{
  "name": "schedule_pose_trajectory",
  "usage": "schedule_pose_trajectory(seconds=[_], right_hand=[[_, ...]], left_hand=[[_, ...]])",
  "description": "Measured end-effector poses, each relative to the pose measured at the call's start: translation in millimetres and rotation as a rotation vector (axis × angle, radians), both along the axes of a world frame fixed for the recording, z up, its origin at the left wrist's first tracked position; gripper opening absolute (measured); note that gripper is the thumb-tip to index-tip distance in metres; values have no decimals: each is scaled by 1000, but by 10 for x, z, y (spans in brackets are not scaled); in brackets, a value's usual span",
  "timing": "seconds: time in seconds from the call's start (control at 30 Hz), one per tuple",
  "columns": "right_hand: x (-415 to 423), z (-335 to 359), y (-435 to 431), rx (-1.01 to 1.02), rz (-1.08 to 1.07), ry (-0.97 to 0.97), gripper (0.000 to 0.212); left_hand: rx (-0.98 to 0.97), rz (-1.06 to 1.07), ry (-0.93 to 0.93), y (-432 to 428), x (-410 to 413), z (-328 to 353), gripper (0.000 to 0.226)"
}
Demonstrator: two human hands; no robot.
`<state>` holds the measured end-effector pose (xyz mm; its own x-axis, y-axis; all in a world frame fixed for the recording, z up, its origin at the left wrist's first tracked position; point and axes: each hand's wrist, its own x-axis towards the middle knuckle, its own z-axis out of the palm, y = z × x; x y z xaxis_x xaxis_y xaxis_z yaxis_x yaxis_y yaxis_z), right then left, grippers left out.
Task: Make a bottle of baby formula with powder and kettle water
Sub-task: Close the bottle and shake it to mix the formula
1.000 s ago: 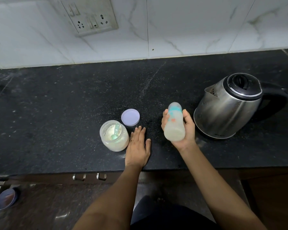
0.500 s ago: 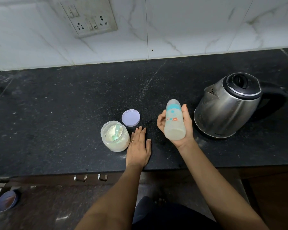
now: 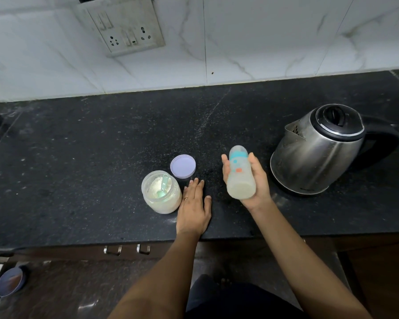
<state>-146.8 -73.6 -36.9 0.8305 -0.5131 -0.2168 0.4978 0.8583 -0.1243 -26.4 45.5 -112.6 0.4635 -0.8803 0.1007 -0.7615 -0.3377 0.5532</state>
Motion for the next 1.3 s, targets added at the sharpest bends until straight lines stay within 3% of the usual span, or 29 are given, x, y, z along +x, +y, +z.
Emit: schedule_pose_trajectory(seconds=[0.07, 0.13, 0.27, 0.4, 0.53, 0.63, 0.7, 0.83, 1.0, 1.1, 1.23, 1.3], right_hand=[[-11, -43, -8, -22, 66, -134, 68], [-35, -7, -12, -111, 72, -96, 58], [-8, 23, -47, -18, -117, 25, 62], [-29, 5, -13, -142, -16, 61, 60], [-20, 23, -25, -51, -112, 33, 80], [-35, 74, 7, -133, -7, -60, 63], [-17, 146, 10, -172, 11, 17, 55], [36, 233, 23, 3, -153, 183, 53], [5, 265, 89, -65, -27, 134, 50], [2, 366, 62, 41, -169, 250, 47], [-70, 425, 92, -224, 32, 272, 68], [-46, 469, 120, -214, 44, 220, 69]], left_hand=[[4, 0, -6, 0, -1, -1, 51], [2, 0, -14, 0, -3, -4, 55], [10, 0, -15, -2, 2, -10, 54], [12, -2, -8, -1, 4, -16, 53], [17, -2, -12, 2, 0, -11, 53], [21, -2, -9, 3, 0, -6, 55], [24, -5, -6, 1, -1, -11, 55], [21, 2, 0, -3, -2, 0, 54], [18, 2, -8, 5, -11, 21, 55], [18, 5, -14, 8, -14, 36, 56], [27, 2, -10, 14, -13, 36, 57], [29, 4, -5, 5, -10, 40, 55]])
